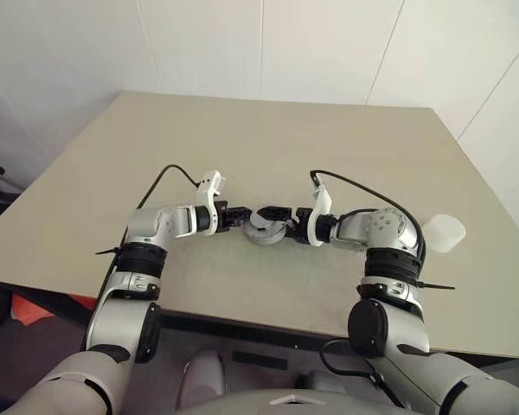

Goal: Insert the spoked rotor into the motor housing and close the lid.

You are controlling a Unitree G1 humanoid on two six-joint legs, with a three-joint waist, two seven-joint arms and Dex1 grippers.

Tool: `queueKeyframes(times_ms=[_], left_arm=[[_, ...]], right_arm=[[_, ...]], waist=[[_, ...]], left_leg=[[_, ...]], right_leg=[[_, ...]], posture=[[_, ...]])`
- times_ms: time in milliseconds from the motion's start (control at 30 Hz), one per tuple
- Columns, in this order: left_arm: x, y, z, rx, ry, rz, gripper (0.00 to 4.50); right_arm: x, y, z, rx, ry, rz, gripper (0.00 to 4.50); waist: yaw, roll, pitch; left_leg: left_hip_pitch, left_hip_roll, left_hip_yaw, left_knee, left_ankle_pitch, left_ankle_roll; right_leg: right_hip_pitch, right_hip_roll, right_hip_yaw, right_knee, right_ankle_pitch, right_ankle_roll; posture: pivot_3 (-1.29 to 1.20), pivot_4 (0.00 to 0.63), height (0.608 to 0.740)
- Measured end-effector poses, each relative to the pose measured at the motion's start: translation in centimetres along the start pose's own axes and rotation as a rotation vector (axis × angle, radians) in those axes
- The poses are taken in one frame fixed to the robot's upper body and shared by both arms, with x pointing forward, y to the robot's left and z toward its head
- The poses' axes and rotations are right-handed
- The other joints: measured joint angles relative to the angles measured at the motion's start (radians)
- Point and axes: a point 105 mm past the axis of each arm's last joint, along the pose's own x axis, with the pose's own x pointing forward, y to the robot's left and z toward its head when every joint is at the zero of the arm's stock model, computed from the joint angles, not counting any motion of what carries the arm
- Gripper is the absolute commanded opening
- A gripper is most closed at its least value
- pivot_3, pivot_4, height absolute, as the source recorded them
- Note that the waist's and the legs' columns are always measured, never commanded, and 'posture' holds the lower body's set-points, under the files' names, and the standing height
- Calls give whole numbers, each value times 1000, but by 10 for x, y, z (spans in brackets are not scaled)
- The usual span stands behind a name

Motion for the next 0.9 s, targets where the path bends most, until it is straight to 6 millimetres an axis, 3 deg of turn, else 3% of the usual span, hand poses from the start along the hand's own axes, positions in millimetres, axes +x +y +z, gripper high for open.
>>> queueKeyframes(times_ms=[33, 133, 267, 333, 767, 833, 900], left_arm=[[0, 0, 0, 0, 0, 1, 0], [-1, 2, 0, 3, -1, 9, 0], [-2, 4, 1, 4, -6, 15, 0], [-2, 3, 4, 11, -12, 14, 0], [0, 13, 8, -24, -91, 31, 0], [-7, 26, 16, -27, -156, 93, 0], [-19, 44, 29, -59, -259, 165, 0]], right_arm=[[1, 0, 0, 0, -4, 0, 4474], [4, 0, 1, -1, -15, -5, 3862], [4, -4, 3, 4, -31, -22, 2471], [4, -1, 6, 4, -47, -3, 2141], [4, -4, 14, 60, -82, 2, 2100], [8, 0, 20, 119, -105, 34, 2100], [8, 11, 39, 174, -176, 84, 2100]], waist=[[0, 0, 0], [0, 0, 0], [0, 0, 0], [0, 0, 0], [1, 0, 1], [-3, 1, 2], [-7, 2, 3]], left_leg=[[0, 0, 0, 0, 0, 0], [0, 0, 0, 0, 0, -1], [0, 0, 0, 0, 1, -1], [1, 0, 0, 0, 1, -1], [-1, 0, 0, 0, 2, -3], [-5, 0, -1, 0, 2, -4], [-15, 1, -2, 0, 5, -7]], right_leg=[[0, 0, 0, 0, 0, 0], [-1, 0, 0, 1, 0, 0], [-1, 0, 0, 1, 0, 0], [0, 0, 0, 2, 0, 0], [-2, -1, 1, 3, 0, 0], [-7, 0, 1, 5, 0, 0], [-18, 0, -1, 7, 3, -3]], posture=[[0, 0, 740], [0, 0, 740], [0, 0, 740], [0, 0, 740], [0, 0, 740], [0, 0, 740], [0, 0, 740]])
